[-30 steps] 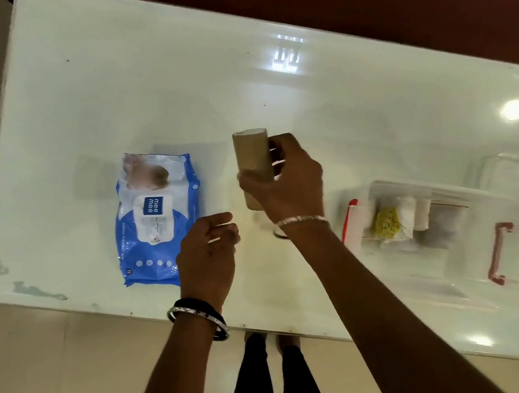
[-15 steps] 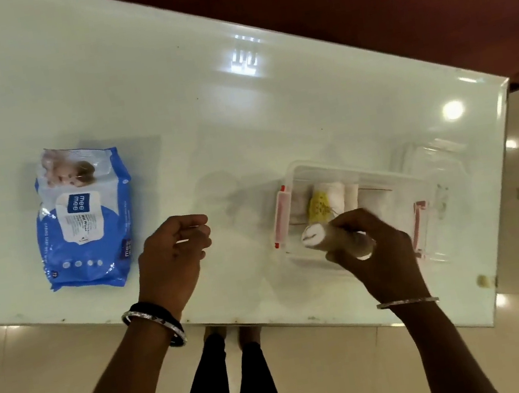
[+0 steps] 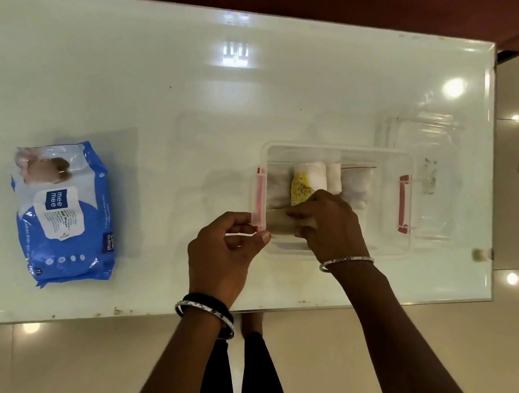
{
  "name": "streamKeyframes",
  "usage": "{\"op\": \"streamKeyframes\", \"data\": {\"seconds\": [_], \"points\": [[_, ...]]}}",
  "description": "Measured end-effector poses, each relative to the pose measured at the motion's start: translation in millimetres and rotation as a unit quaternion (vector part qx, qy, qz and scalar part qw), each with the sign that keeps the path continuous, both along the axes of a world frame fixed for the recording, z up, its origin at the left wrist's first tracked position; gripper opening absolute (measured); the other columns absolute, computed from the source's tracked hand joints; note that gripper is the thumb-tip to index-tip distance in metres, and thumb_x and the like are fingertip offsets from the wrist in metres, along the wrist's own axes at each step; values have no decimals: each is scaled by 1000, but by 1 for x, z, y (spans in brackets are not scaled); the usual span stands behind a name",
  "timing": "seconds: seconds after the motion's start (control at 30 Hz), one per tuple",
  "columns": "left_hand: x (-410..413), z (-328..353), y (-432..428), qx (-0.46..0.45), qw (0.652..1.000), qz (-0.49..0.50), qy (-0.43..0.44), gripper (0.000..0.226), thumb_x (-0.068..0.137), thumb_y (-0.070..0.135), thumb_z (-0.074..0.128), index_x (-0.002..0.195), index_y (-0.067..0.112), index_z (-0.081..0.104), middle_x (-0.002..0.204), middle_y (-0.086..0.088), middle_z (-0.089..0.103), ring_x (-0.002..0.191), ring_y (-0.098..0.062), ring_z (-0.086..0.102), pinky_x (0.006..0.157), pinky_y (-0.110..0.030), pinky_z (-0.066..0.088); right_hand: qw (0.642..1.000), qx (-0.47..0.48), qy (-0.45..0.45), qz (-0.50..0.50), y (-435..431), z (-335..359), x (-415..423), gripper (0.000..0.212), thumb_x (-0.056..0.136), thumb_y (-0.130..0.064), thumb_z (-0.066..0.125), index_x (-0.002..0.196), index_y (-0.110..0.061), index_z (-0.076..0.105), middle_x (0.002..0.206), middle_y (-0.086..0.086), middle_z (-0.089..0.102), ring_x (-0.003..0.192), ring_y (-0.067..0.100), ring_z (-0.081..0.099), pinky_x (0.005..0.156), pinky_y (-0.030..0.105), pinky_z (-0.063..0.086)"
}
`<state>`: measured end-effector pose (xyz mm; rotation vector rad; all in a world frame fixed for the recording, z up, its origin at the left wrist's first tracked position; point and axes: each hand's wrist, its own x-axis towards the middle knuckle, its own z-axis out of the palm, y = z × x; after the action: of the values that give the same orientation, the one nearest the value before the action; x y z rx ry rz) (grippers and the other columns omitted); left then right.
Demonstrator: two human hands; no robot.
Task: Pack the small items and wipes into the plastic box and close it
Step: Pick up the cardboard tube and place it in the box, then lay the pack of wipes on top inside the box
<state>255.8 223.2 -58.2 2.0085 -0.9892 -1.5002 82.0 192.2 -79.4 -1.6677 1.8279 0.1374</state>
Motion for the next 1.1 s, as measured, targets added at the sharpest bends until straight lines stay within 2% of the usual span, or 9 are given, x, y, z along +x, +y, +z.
{"op": "streamKeyframes", "data": {"seconds": [0.13,0.27,0.43,0.57,0.67,0.77,0.9,1.03,1.1], "points": [[-2,-2,1,1,1000,2,-20,30,72,31,81,101,27,73,88,13,75,72,0,71,68,-17,56,1000,2,7,10,0,-1,4,37,87,-6,66,118,-23,74,115,4,65,109,27,61,87,31,50],[-1,-2,0,8,1000,1,-12,30,72,33,81,100,26,72,86,13,74,69,3,70,61,-9,52,1000,18,15,13,-2,4,8,36,92,-8,58,121,-25,72,123,3,64,114,28,62,95,35,52],[7,0,2,10,1000,19,3,23,76,36,77,96,27,72,82,12,74,69,6,68,58,-6,49,990,-93,73,-74,-2,29,27,23,93,-19,57,105,-27,75,103,1,75,95,26,70,78,32,54],[33,2,7,-3,995,100,16,8,85,27,70,93,26,72,81,8,74,73,-10,72,77,-35,60,948,-268,-33,-167,-3,52,51,17,89,-14,62,97,-20,75,85,-5,76,73,11,70,69,3,42],[65,5,10,-19,987,159,12,14,88,9,64,91,20,71,80,5,73,74,-19,73,79,-43,59,921,-327,-128,-170,-1,59,79,17,93,-11,60,102,-16,73,83,-5,74,69,8,68,68,7,48],[102,4,13,-52,975,215,-34,12,89,8,63,97,14,71,86,-4,72,80,-25,71,78,-38,59,925,-292,-201,-134,-5,51,116,15,94,-10,59,102,-15,72,83,-4,74,70,9,71,68,13,53],[147,-5,22,-93,917,320,-220,15,84,9,65,98,10,68,85,0,65,76,-19,63,66,-1,41,951,-206,-230,-15,-19,31,169,16,94,-12,59,101,-15,73,89,-5,75,75,10,69,70,23,58],[174,-20,37,5,874,432,-224,34,80,13,70,113,14,58,108,-12,63,84,-21,60,73,-23,44,964,-122,-227,67,-49,8,227,23,93,-19,61,114,-13,67,106,4,70,93,18,68,85,36,56],[181,-29,44,73,850,493,-171,46,80,13,72,121,12,52,120,-16,59,86,-20,57,74,-24,45,970,-75,-216,87,-65,-2,255,38,92,-25,63,128,-13,59,124,9,61,111,25,62,97,38,50]]}}
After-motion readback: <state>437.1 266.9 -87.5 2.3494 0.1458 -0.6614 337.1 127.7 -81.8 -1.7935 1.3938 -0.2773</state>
